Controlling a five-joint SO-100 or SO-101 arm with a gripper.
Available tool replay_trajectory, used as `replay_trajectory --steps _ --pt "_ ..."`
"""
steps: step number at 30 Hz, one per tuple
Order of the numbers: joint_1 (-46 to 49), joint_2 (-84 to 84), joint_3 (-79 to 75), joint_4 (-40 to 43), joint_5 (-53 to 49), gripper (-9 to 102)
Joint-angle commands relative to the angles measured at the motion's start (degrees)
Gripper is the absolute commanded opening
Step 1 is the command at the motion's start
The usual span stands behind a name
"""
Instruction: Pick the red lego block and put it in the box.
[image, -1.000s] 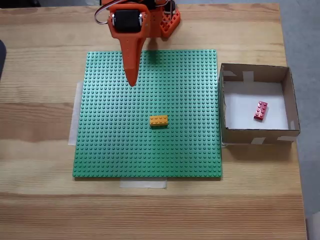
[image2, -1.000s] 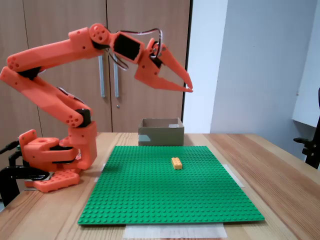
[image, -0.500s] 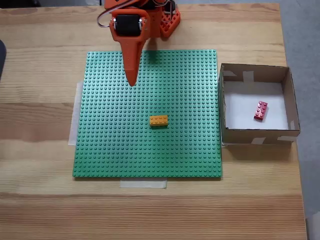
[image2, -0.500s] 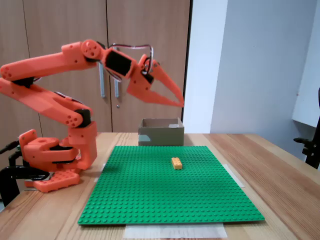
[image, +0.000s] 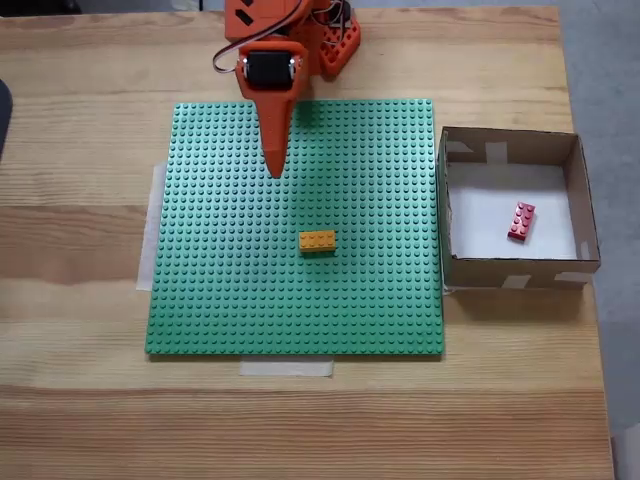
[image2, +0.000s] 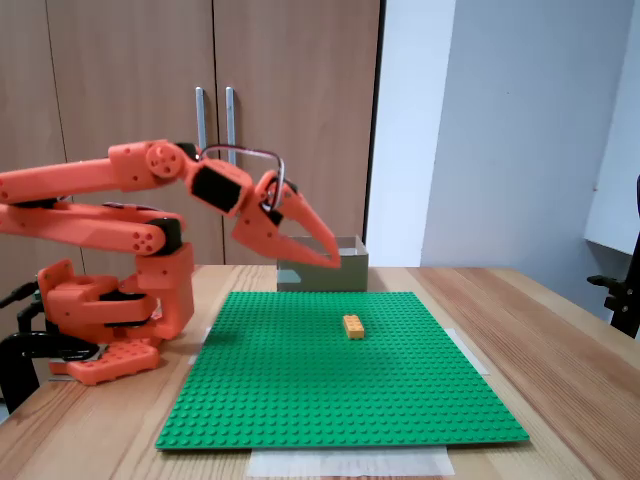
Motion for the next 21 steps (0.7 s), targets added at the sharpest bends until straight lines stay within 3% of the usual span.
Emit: replay_trajectory --steps 1,9,21 --pt "-0.09 4.04 1.85 1.05 0.18 -1" --pt "0.70 12.48 9.32 4.92 0.44 -1" --pt "0.88 12.48 14.15 3.87 0.62 -1"
